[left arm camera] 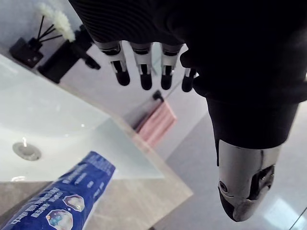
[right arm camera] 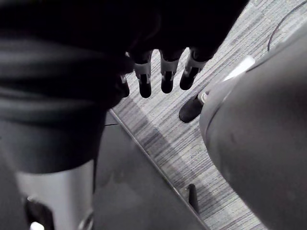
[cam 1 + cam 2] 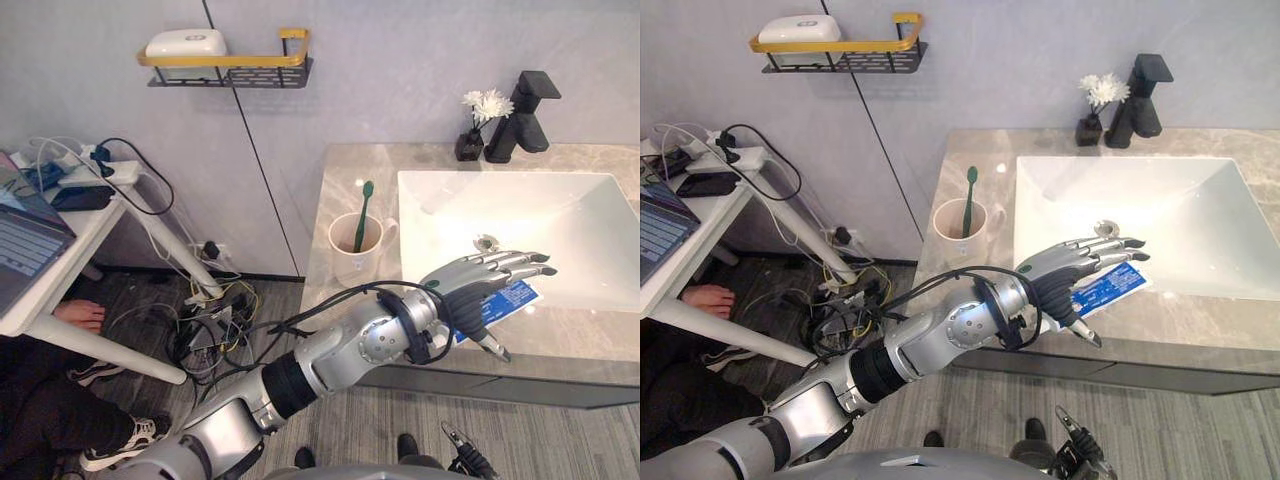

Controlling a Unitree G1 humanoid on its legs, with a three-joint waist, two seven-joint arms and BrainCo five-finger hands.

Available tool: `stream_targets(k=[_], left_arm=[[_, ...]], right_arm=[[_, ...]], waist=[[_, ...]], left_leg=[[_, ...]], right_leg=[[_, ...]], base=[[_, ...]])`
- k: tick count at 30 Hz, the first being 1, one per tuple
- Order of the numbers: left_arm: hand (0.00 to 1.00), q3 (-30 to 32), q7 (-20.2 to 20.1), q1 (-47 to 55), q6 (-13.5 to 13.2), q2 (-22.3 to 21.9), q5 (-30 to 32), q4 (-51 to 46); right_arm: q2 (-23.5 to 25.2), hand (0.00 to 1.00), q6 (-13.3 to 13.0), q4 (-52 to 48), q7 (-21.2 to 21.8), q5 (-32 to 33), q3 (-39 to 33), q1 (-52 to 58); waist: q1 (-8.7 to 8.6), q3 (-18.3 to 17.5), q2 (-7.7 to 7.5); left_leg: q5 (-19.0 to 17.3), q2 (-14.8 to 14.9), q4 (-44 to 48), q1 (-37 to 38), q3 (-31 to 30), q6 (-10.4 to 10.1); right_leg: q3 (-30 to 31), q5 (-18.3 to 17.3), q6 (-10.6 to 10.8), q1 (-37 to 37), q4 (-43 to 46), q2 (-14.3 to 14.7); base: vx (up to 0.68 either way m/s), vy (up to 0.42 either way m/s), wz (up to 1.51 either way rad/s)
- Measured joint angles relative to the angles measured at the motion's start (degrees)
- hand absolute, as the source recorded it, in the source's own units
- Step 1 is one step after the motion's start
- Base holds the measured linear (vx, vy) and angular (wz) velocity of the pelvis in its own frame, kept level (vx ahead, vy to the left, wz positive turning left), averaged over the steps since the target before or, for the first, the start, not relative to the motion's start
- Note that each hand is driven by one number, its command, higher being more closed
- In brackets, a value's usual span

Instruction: Organize washtable

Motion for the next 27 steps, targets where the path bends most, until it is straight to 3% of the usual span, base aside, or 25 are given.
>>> stream_targets(k=[11, 22, 27], left_arm=[[0.0, 1.67, 0.6, 1.67, 0.05, 0.08, -2.85, -1.72], [0.0, 2.17, 1.16, 4.31, -0.12, 2.32, -6.72, -6.09], [0.0, 2.26, 1.13, 4.31, -0.13, 2.32, -7.2, -6.12]], right_arm=[[-0.12, 0.0, -0.01, 0.0, 0.0, 0.0, 1.07, 0.75], [0.23, 0.0, 0.0, 0.18, 0.06, 0.0, 3.52, 1.64], [0.22, 0.0, 0.01, 0.19, 0.06, -0.01, 3.63, 1.69]], waist=[[0.84, -0.78, -0.22], [1.09, -2.59, -2.45], [1.08, -2.67, -2.6]], left_leg=[[0.44, 0.0, -0.31, 0.0, -0.48, 0.03], [0.94, -0.01, -0.6, 0.02, -1.96, 0.03], [1.39, -0.07, -1.1, 0.04, -2.33, -0.01]], right_leg=[[-0.33, 0.01, -0.01, 0.12, 0.05, -0.04], [-1.91, -0.17, -0.19, 0.93, 0.01, -0.17], [-2.32, -0.16, -0.19, 0.95, 0.03, -0.19]], base=[[0.0, 0.0, 0.01], [0.0, -0.002, 0.06], [0.0, 0.0, 0.04]])
